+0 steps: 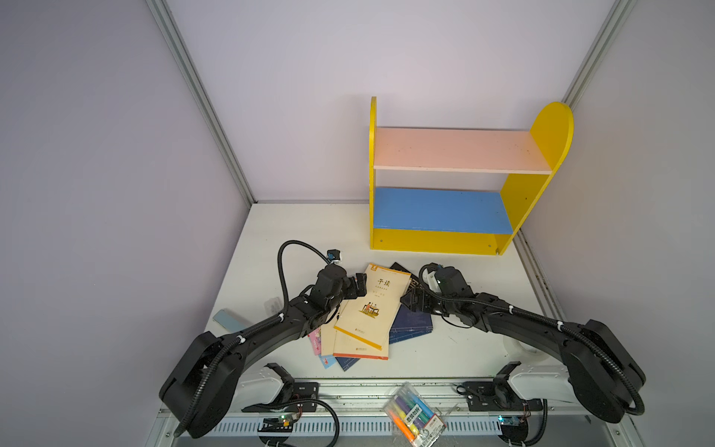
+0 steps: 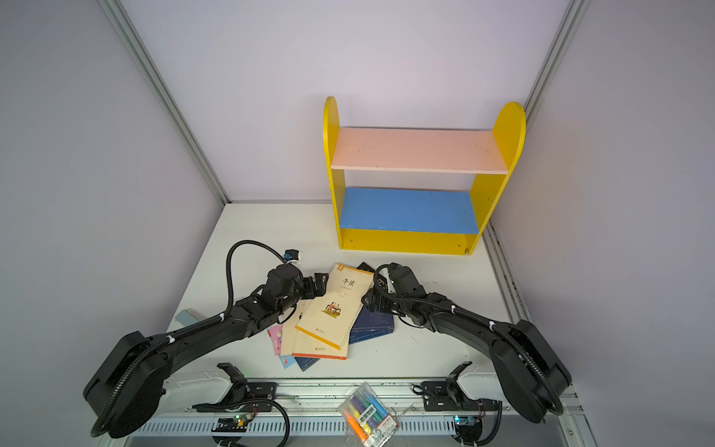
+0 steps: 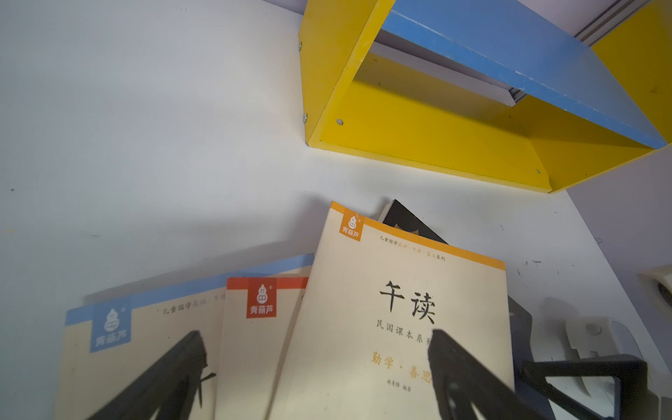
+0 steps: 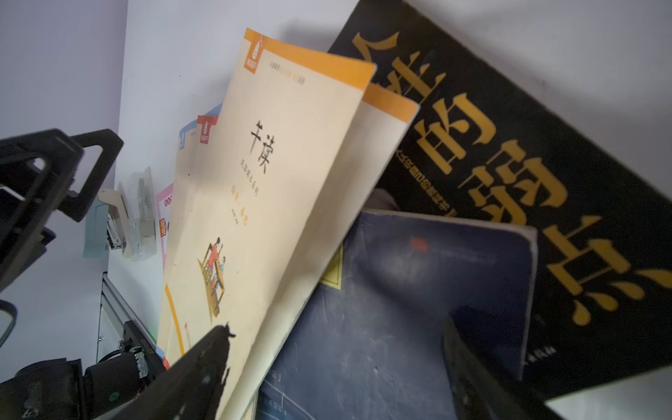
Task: Stacking books/files
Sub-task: Pick up the book.
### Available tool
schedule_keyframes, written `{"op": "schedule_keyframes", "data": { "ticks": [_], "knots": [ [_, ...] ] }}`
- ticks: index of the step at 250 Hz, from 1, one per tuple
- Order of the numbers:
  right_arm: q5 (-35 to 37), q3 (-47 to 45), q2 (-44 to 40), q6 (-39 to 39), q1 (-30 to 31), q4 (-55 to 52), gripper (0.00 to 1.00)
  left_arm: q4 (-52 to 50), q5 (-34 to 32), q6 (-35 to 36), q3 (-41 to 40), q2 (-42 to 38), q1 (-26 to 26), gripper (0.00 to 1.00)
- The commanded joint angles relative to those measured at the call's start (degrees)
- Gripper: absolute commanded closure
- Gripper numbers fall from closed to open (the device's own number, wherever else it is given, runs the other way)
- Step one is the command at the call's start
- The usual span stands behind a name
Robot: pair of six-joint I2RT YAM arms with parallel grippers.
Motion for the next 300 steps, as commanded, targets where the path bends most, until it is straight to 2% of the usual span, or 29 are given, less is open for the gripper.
{"op": "schedule_keyframes", "data": {
  "ticks": [1, 80, 112, 146, 189, 222, 263, 300],
  "knots": [
    [-0.4, 0.1, 2.5, 3.5, 0.1, 7.3, 0.16, -1.0, 0.4, -2.9, -0.9, -0.4, -0.2, 0.02],
    [-6.2, 5.6, 13.6, 6.5, 0.1, 11.3, 0.54, 2.0, 0.9, -1.6, -2.1, 0.5, -0.2, 0.02],
    [-6.9, 4.6, 16.5, 9.5, 0.1, 16.2, 0.63, 3.3, 1.2, -0.5, -2.6, 1.0, -0.2, 0.02],
    [-7.1, 4.0, 17.4, 10.9, 0.0, 18.7, 0.78, 7.0, 0.9, -0.7, -4.7, 1.4, -0.2, 0.02],
    [-5.7, 4.1, 16.1, 8.6, 0.1, 19.0, 0.97, 10.4, 1.8, -0.6, -5.9, 2.3, -0.2, 0.02],
    [-4.6, 6.8, 13.9, 1.8, 0.1, 14.1, 1.00, 12.7, 3.4, 1.6, -5.5, 3.5, -0.2, 0.02],
    [-0.2, 14.0, 9.9, -14.7, 0.1, -1.4, 1.00, 16.5, 8.8, 9.1, -5.3, 2.7, -0.2, 0.02],
    [4.6, 19.6, 6.9, -29.8, 0.0, -10.8, 1.00, 15.9, 10.3, 15.9, -4.6, -0.1, -0.2, 0.02]
  ]
}}
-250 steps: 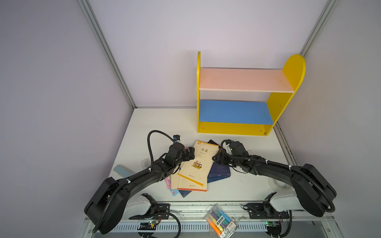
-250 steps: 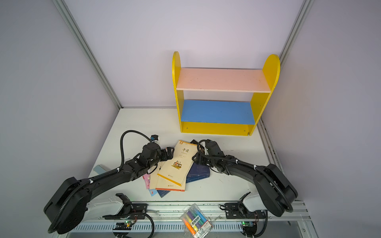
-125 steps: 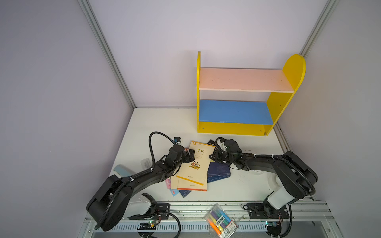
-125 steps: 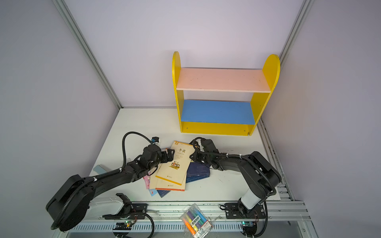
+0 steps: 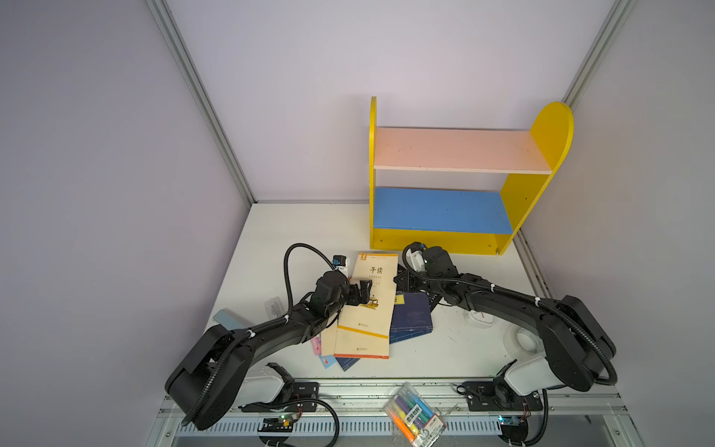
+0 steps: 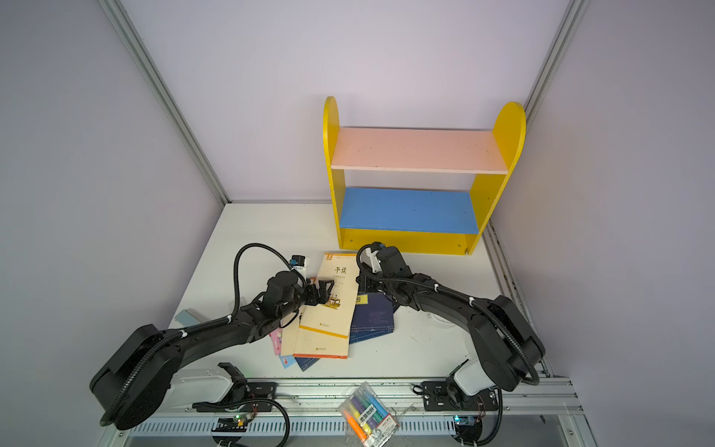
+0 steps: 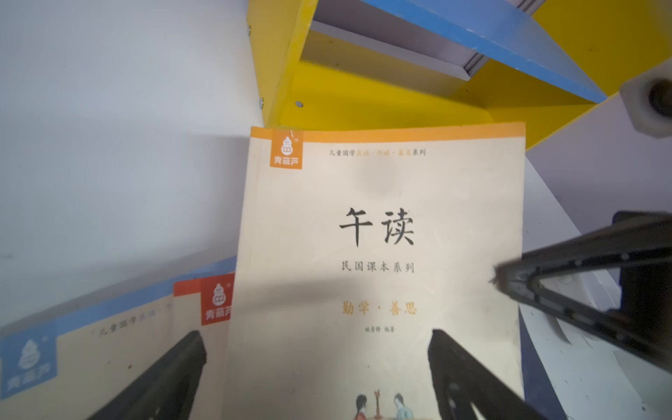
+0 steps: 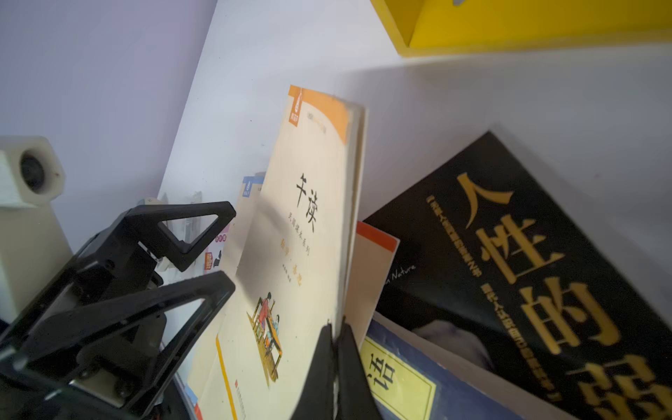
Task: Stacking books/files
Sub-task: Pick up the book, then place the book at the bookshelf.
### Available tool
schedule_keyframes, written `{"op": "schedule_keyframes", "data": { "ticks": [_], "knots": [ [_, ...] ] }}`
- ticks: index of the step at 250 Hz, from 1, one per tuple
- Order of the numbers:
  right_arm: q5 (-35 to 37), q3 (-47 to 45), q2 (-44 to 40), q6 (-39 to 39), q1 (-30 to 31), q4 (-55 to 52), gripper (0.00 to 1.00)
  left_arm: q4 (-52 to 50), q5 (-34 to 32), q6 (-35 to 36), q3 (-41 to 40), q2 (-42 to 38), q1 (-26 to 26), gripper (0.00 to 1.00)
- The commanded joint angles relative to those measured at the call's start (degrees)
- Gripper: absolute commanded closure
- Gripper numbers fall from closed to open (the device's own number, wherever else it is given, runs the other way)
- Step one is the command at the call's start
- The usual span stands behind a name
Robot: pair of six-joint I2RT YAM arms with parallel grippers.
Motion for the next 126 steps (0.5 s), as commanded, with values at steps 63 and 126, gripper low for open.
{"op": "schedule_keyframes", "data": {
  "ticks": [63, 126],
  "knots": [
    [9.4, 6.0, -7.9, -38.9, 0.1, -16.5, 1.00, -13.2, 5.6, 23.4, 7.7, -8.1, 0.0, 0.02],
    [3.4, 6.7, -13.6, -52.4, -1.0, -19.2, 1.00, -27.3, 12.6, 40.7, 18.3, -8.9, 0.3, 0.02]
  ]
}}
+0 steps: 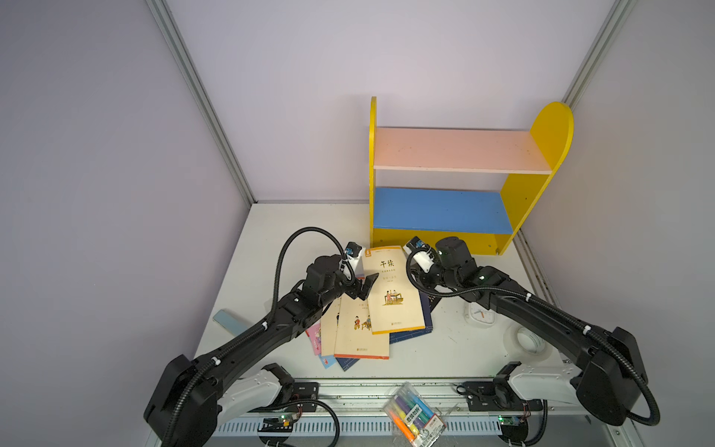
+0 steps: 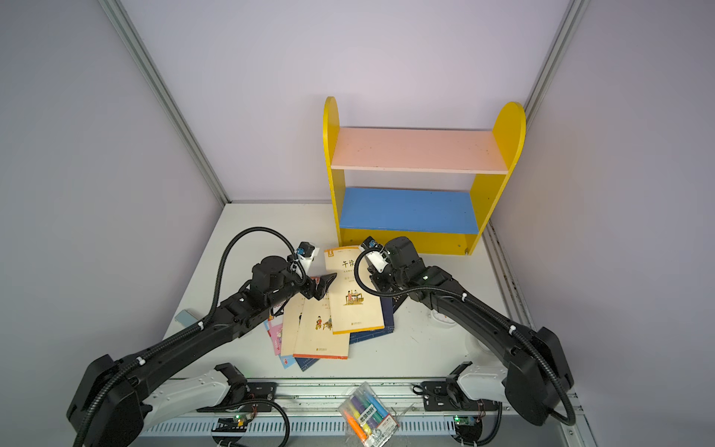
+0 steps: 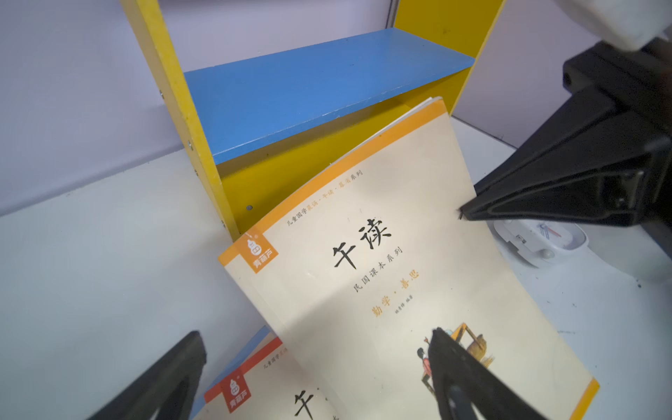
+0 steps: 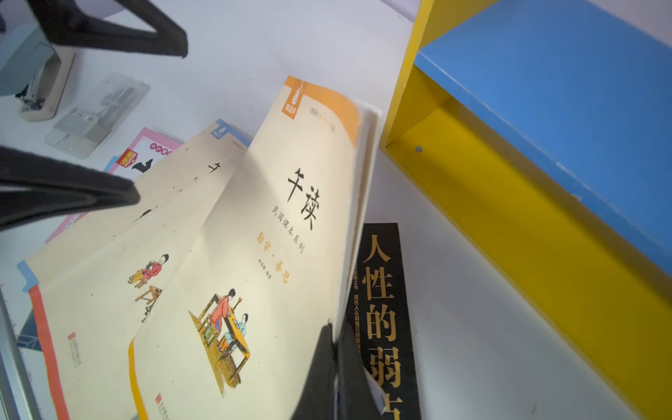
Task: Stacking books/files
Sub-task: Place the book at the bookshelf.
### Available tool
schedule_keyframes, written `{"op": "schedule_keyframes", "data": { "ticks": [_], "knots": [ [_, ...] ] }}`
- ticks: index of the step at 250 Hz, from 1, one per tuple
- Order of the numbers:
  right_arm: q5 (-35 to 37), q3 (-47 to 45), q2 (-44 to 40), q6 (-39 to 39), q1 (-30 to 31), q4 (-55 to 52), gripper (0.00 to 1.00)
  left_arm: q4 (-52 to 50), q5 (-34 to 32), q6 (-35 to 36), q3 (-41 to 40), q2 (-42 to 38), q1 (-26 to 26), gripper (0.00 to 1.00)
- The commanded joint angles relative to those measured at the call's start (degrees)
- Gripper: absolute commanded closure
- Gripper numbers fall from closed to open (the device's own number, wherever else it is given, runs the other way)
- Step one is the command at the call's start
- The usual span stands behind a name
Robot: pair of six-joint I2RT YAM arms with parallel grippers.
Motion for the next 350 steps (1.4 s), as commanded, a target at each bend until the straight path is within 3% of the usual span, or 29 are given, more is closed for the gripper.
{"op": "schedule_keyframes", "data": {
  "ticks": [1, 28, 104, 142, 189, 216, 289, 307, 320, 339, 350],
  "knots": [
    [-3.4, 1.2, -1.4, -10.5, -0.7, -2.6, 1.00, -9.8, 5.3, 12.0, 5.0, 0.5, 0.2, 0.02],
    [-6.7, 3.9, -1.3, -14.5, -1.5, -7.6, 1.00, -14.4, 9.5, 16.4, 9.9, 2.0, 2.0, 0.02],
    [-10.3, 8.6, 1.8, -21.3, -3.2, -12.5, 1.00, -20.4, 31.4, 19.1, 20.2, 8.8, 12.2, 0.06],
    [-13.1, 10.0, 2.1, -22.9, -4.1, -12.6, 1.00, -24.3, 35.9, 19.7, 22.8, 12.7, 12.2, 0.14],
    [-15.0, 10.7, 2.3, -23.8, -4.3, -12.3, 1.00, -21.4, 37.0, 16.5, 21.4, 15.9, 12.2, 0.22],
    [-15.7, 11.7, 3.0, -24.1, -4.3, -13.4, 1.00, -18.7, 38.7, 14.2, 20.2, 16.9, 12.2, 0.34],
    [-13.7, 11.0, 3.0, -21.8, -4.7, -11.0, 1.00, -8.7, 41.6, 5.4, 15.1, 18.0, 12.2, 0.92],
    [-11.3, 10.7, 3.0, -19.3, -5.0, -9.9, 1.00, -2.2, 41.1, -0.1, 13.0, 18.7, 12.1, 1.00],
    [-8.2, 10.0, 2.6, -16.5, -5.4, -8.8, 1.00, 3.4, 39.5, -5.1, 11.5, 19.4, 12.0, 1.00],
    [-1.9, 7.4, 0.5, -10.2, -6.4, -4.0, 0.80, 11.2, 37.0, -12.3, 9.3, 20.4, 11.7, 1.00],
    [0.7, 5.1, -1.5, -7.0, -7.5, -1.2, 0.57, 15.8, 35.6, -16.1, 7.7, 20.5, 11.4, 1.00]
  ]
}}
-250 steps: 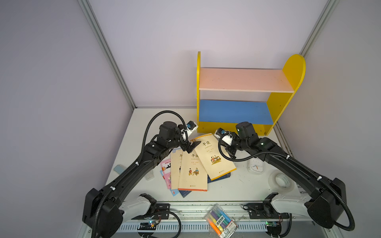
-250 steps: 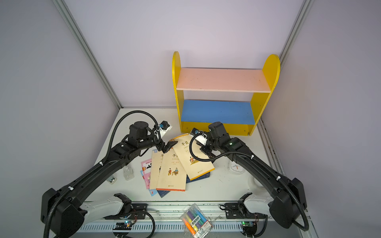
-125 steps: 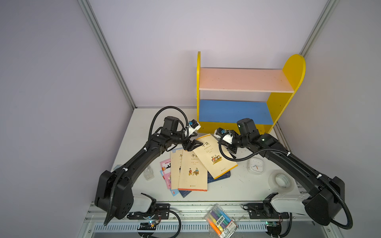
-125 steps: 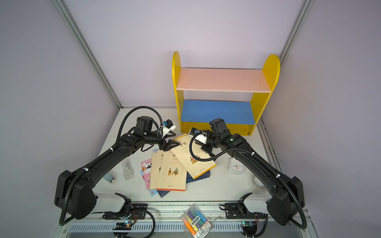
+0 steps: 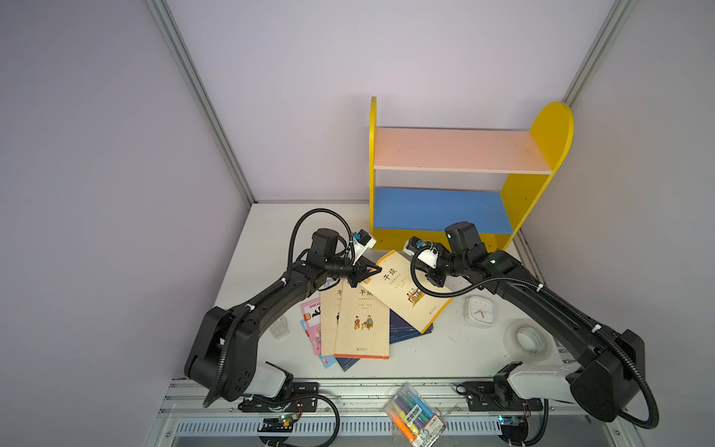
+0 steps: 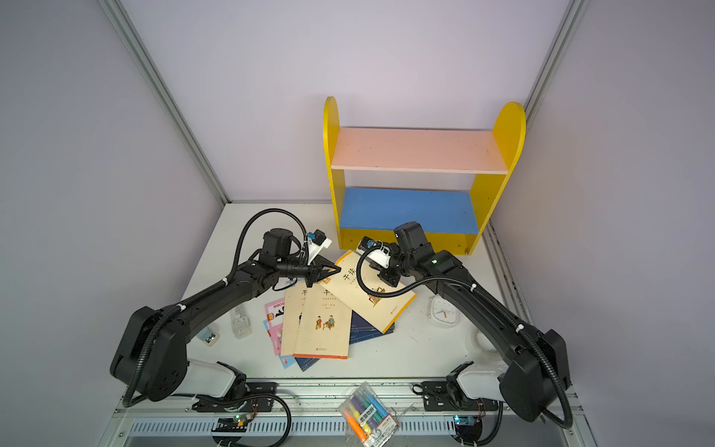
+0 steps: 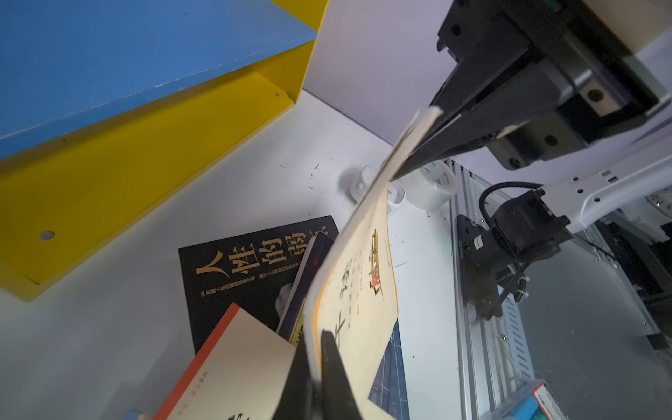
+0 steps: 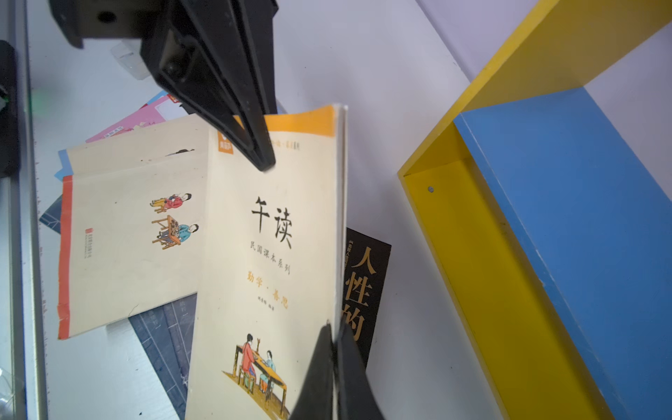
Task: Stacking books/files
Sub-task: Place the book at the bookshelf.
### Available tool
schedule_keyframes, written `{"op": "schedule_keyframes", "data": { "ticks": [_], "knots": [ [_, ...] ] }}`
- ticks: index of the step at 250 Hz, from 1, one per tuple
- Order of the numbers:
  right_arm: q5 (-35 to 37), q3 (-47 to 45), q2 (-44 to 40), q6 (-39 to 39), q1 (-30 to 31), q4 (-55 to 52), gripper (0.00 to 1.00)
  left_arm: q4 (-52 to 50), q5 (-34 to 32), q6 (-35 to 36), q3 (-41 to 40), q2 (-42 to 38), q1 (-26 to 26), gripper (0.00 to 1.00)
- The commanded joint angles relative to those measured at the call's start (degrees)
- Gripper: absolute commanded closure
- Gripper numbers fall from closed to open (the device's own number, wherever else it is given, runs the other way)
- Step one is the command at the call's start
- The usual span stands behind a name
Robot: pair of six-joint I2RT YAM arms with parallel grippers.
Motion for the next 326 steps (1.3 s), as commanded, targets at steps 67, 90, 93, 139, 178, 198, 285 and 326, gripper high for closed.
{"op": "schedule_keyframes", "data": {
  "ticks": [67, 90, 93, 139, 178, 198, 285, 326],
  "knots": [
    [23.6, -12.5, -16.3, 27.3, -8.3, 14.8, 0.38, 35.4, -13.1, -31.2, -5.1, 3.1, -2.3, 1.00],
    [26.7, -14.3, -19.6, 29.5, -9.3, 14.4, 0.36, 39.1, -15.9, -36.0, -3.9, 4.3, -2.9, 1.00],
    [27.2, -14.6, -20.0, 29.6, -9.3, 14.5, 0.36, 39.7, -16.2, -36.6, -3.7, 4.5, -3.0, 1.00],
    [32.2, -19.1, -24.9, 31.6, -10.5, 18.3, 0.30, 48.1, -17.1, -44.3, -0.3, 9.4, -3.6, 1.00],
    [32.3, -21.1, -26.3, 32.6, -11.9, 20.2, 0.27, 49.4, -23.6, -48.5, 2.8, 12.6, -4.4, 1.00],
    [32.5, -21.7, -26.0, 33.1, -12.1, 20.9, 0.25, 46.2, -28.5, -48.4, 5.1, 13.4, -5.2, 1.00],
    [25.7, -17.2, -16.3, 39.0, -13.3, 20.5, 0.19, 20.8, -52.8, -42.6, 18.4, 16.3, -12.2, 1.00],
    [22.3, -13.3, -8.8, 41.5, -13.9, 21.1, 0.19, 15.4, -58.4, -42.7, 22.8, 19.2, -13.3, 1.00]
  ]
}}
